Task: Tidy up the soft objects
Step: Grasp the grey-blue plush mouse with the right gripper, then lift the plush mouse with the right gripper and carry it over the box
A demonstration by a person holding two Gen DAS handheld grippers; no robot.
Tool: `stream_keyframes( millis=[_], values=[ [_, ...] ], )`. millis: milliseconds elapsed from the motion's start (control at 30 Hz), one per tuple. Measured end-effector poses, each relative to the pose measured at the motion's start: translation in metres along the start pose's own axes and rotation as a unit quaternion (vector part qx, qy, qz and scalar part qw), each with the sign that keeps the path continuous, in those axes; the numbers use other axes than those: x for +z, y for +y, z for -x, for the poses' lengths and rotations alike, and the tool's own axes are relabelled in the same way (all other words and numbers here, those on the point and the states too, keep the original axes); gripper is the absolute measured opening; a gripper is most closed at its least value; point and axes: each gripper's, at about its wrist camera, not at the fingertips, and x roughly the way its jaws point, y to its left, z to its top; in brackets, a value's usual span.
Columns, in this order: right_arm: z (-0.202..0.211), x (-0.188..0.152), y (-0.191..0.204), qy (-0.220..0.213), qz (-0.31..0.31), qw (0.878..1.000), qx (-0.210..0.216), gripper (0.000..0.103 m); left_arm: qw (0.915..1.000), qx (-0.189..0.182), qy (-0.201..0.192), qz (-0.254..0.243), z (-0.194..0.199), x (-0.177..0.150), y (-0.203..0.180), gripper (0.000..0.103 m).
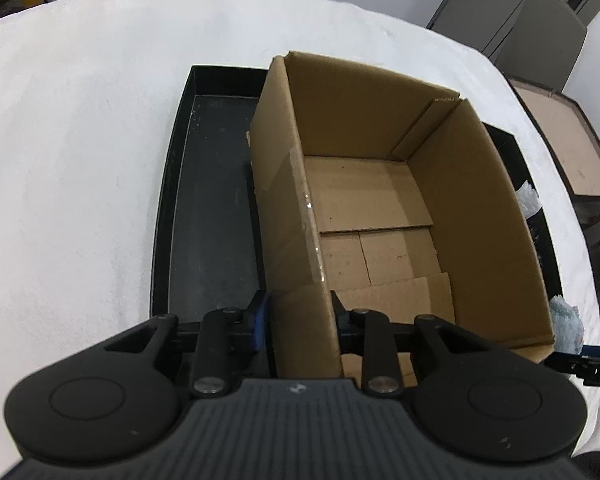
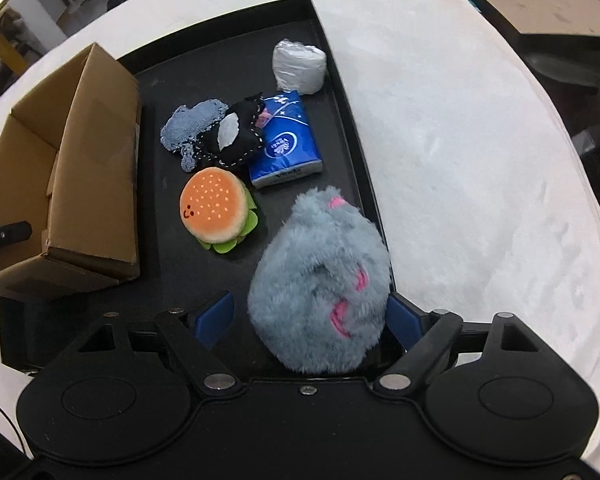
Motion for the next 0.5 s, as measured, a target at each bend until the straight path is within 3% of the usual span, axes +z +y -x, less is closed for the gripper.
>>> stream_keyframes(
  millis=[133,233,500],
  values=[
    [-0.007,0.006,0.002,0.006,0.006,1.000,-0.005,0.082,0.9999,0.003,0.015,-0.004,-0.006,0.003,0.000,0.027],
    [-0.008,0.005,0.005,0.006,0.016,1.000,-0.020,0.071,0.9996,-0.003,0.028,-0.002,-0.009,0.005,0.003,0.027],
    [-0.003,-0.004,0.019,-0.020,0.022,0.999,-0.030,0.060,0.9998,-0.008,0.016,-0.004,-0.002,0.007,0.015,0.027]
  ],
)
